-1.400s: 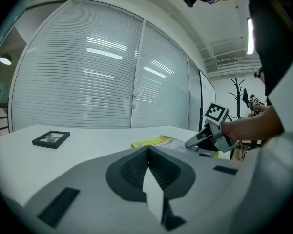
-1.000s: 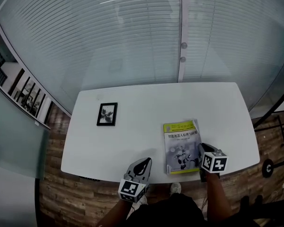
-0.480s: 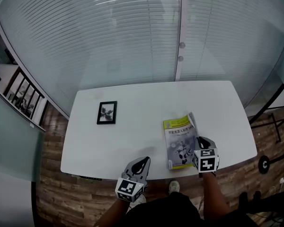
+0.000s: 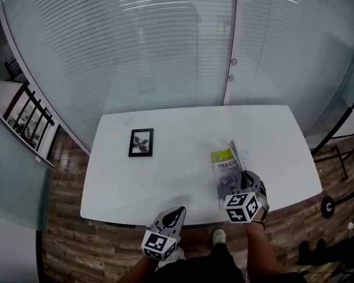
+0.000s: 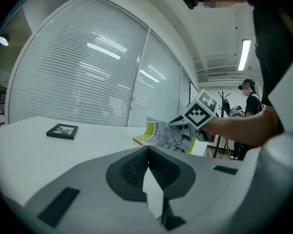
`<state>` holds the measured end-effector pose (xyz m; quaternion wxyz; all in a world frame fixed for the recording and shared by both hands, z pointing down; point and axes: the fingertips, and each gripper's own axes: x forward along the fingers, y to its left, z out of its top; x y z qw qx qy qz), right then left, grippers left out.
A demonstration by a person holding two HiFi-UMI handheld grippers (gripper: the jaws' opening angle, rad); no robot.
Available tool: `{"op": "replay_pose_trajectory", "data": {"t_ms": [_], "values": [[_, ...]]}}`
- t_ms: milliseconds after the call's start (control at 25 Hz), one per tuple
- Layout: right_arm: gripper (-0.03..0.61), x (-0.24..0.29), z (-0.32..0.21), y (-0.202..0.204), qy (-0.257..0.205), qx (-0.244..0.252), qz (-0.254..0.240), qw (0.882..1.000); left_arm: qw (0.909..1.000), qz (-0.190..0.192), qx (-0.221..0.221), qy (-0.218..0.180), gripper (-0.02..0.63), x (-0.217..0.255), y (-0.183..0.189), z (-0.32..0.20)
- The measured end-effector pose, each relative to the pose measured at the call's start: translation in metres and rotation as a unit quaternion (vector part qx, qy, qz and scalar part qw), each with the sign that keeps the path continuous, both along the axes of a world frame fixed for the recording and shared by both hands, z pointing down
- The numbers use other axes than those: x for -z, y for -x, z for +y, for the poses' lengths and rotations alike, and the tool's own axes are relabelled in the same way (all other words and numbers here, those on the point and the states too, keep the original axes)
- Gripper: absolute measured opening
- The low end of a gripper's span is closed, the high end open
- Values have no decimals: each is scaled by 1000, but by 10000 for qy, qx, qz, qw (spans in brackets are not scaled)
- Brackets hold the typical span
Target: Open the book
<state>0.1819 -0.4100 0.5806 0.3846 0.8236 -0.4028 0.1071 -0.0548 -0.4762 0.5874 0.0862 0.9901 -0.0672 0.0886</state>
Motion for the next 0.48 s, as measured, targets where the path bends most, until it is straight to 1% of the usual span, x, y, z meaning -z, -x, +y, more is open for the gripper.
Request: {"op": "replay_pose_trajectory", "data": {"t_ms": [80, 200, 360, 480], "values": [[32, 3, -6, 13, 162, 47, 272, 9995, 9999, 151, -21, -39, 9, 6, 11, -1], [32, 9, -16, 35, 147, 88, 357, 9992, 9995, 307, -3, -73, 9, 11, 33, -3], [32, 14, -32, 57, 316, 141, 730, 9967, 9995, 326, 59, -2, 9, 5, 56, -14], [34, 16, -51, 76, 452, 293, 903, 9945, 9996, 265, 61, 81, 9, -1, 71, -20]]}}
